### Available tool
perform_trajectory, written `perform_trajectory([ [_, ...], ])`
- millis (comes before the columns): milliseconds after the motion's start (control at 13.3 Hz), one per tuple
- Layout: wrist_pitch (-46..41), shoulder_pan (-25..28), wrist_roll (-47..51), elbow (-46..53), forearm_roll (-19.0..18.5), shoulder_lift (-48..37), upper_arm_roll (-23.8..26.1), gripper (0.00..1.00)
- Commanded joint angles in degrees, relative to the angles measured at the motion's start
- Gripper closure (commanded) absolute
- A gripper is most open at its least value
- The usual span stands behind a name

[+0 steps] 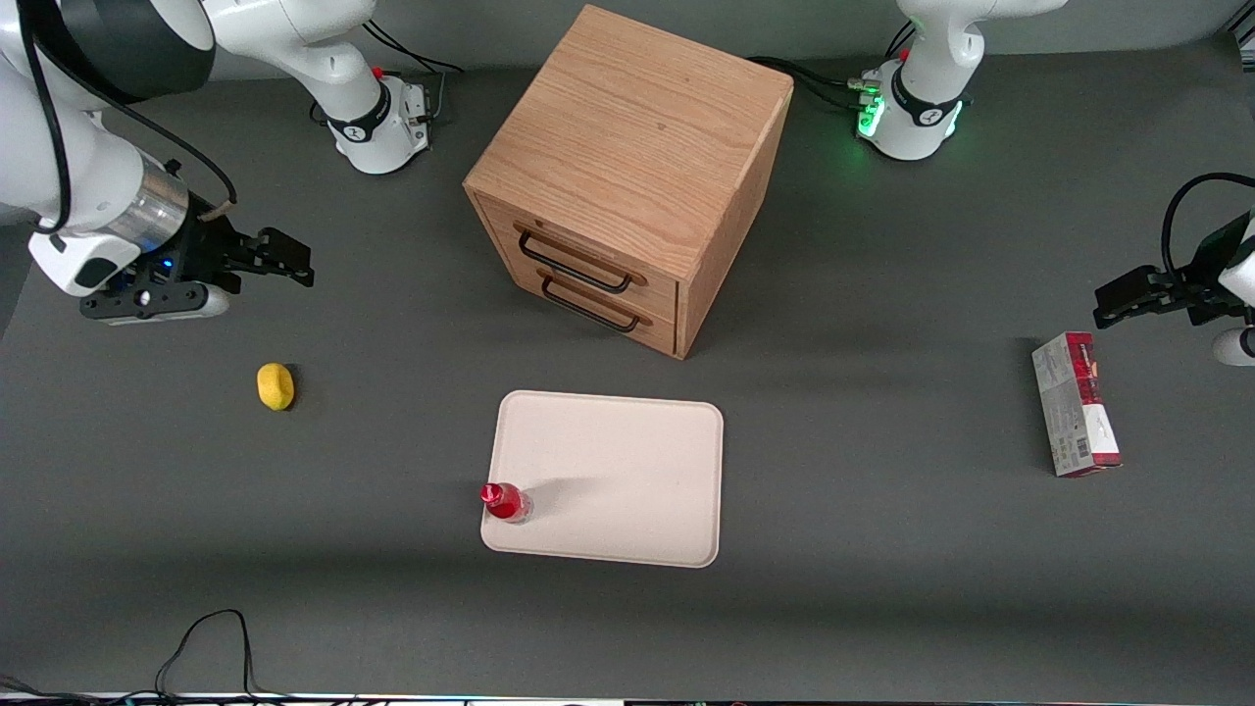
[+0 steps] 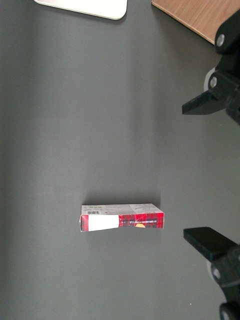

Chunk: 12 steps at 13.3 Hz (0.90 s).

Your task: Place coke bottle on tray

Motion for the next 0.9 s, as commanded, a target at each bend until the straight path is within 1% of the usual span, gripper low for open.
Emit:
perform_trajectory([
  [0,-1.75,-3.33,-4.85,-0.26,0.03,-0.98,0.11,0.0],
  [226,-1.75,-4.57,-5.12,0.09,-1.64,-0.98,0.28,0.0],
  [603,-5.0,-4.31,-5.12,4.04,-1.73,-0.71,-0.07,0.0],
  [829,-5.27,-4.39,-5.21,5.36,-1.82,-0.45,-0.42,0.0],
])
